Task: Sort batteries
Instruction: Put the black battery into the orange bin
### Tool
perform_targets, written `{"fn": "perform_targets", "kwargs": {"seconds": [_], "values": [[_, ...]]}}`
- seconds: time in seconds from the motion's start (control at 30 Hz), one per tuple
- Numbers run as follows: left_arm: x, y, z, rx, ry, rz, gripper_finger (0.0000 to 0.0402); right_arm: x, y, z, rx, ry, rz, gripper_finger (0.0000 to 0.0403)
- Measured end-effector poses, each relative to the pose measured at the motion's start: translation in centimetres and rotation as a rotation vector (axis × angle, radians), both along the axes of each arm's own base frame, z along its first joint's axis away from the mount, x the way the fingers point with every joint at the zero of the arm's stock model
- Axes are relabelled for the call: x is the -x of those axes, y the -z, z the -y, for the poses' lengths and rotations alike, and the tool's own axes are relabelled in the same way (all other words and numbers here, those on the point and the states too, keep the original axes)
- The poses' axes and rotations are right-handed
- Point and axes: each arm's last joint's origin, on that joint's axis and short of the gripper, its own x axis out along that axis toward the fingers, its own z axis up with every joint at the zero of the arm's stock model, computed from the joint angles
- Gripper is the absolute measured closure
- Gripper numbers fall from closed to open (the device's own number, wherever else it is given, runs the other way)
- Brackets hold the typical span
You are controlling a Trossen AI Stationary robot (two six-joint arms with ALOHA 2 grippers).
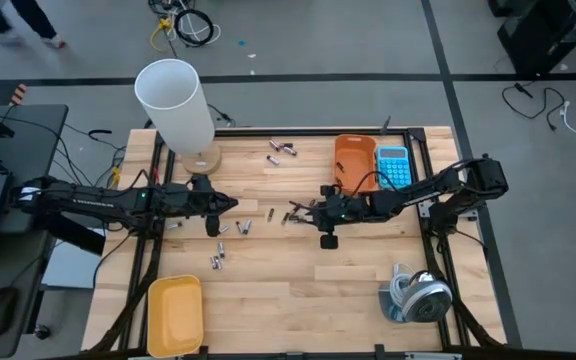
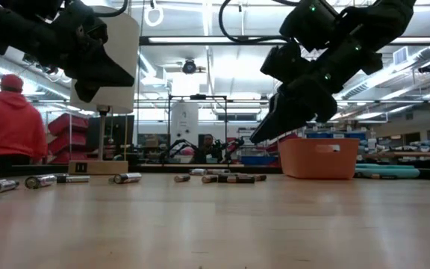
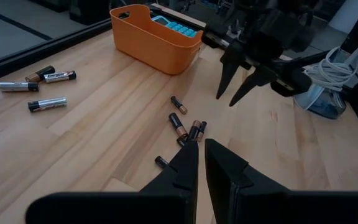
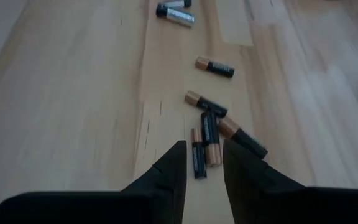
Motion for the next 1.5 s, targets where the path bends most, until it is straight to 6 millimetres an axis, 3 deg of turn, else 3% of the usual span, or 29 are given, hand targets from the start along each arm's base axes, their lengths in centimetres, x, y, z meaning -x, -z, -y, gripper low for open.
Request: {"fn": "perform_targets", "kwargs": {"seconds": [0.23,0.57,0.93,1.2,1.5], "values": [[0.0,0.0,0.0,0.000,0.000,0.001,0.0371,-0.3,0.2,0.0,-0.038,0.031,0.014,0.0313],[0.0,-0.1,0.0,-0.002,-0.004,0.010,0.0371,-2.8,1.1,-0.2,-0.027,0.021,-0.010,0.0313],[-0.1,-0.1,0.0,-0.009,-0.002,0.013,0.0371,-2.4,1.7,-0.3,-0.021,0.013,-0.073,0.0313],[-0.1,-0.1,0.0,-0.026,0.004,0.010,0.0371,-2.6,3.5,-0.2,-0.001,0.059,-0.124,0.0314],[-0.1,-0.1,0.0,-0.027,0.004,0.010,0.0371,-2.4,3.7,-0.1,0.027,0.108,-0.147,0.0315]]}}
